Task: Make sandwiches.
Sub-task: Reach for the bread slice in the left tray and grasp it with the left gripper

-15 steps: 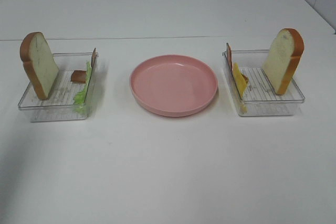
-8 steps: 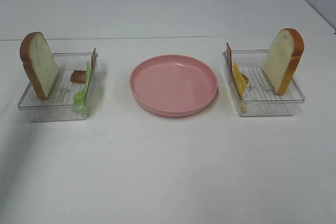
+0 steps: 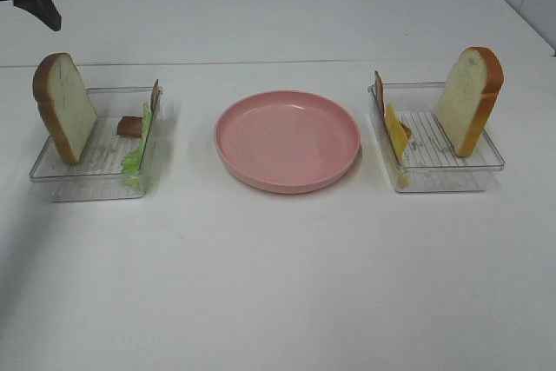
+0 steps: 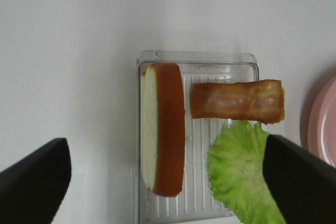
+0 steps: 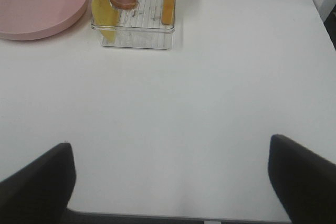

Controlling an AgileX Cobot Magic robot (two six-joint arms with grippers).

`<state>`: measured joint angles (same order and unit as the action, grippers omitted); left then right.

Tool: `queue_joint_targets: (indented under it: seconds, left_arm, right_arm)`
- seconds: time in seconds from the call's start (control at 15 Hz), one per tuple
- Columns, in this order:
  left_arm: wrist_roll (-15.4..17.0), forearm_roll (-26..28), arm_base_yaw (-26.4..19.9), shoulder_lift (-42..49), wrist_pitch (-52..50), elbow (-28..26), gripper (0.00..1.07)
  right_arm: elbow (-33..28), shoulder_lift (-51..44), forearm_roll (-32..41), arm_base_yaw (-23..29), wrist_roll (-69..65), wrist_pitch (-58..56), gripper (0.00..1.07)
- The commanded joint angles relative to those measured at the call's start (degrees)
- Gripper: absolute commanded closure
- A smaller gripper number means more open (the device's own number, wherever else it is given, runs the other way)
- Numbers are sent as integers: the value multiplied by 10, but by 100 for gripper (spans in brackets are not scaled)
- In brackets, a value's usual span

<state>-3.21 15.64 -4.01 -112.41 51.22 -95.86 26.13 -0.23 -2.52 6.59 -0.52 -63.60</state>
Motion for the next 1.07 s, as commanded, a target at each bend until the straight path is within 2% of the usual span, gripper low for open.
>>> queue_joint_targets:
  seconds: [0.07,0.13,0.33,0.53,0.67,0.8,0.87,0.93,1.0,1.07]
  left_arm:
    - [-7,9,13,-42,31,-43,16]
    - [-7,-9,34,-88,38,-78,16]
    - [-6,-28,58,-137,36,-105,16]
    - [-3,-36,65,-178,38,-109,16]
    - [11,-58,65,-184,44,-110,16]
    - [29,-78,65,-183,48,-110,24]
    - [41,-84,65,-183,54,-110,33]
    - [47,-90,65,-183,60,-110,49]
    - [53,-94,65,-183,69,-110,76]
    - [53,-94,65,-183,72,-110,84]
  right_arm:
    - [-2,-15,-2,-2,5,6,11]
    - [-2,-15,-2,-2,5,6,11]
    - [-2,-15,-2,-2,5,6,11]
    - [-2,-15,-2,-2,5,6,11]
    - [-2,-15,-2,-2,5,6,11]
    - [-2,-15,-2,-2,5,6,11]
    - [-2,-15,-2,-2,5,6,11]
    - [-2,-15,-2,-2,5,6,11]
    - [-2,-15,-2,-2,5,6,11]
    - [-2,-15,-2,-2,5,6,11]
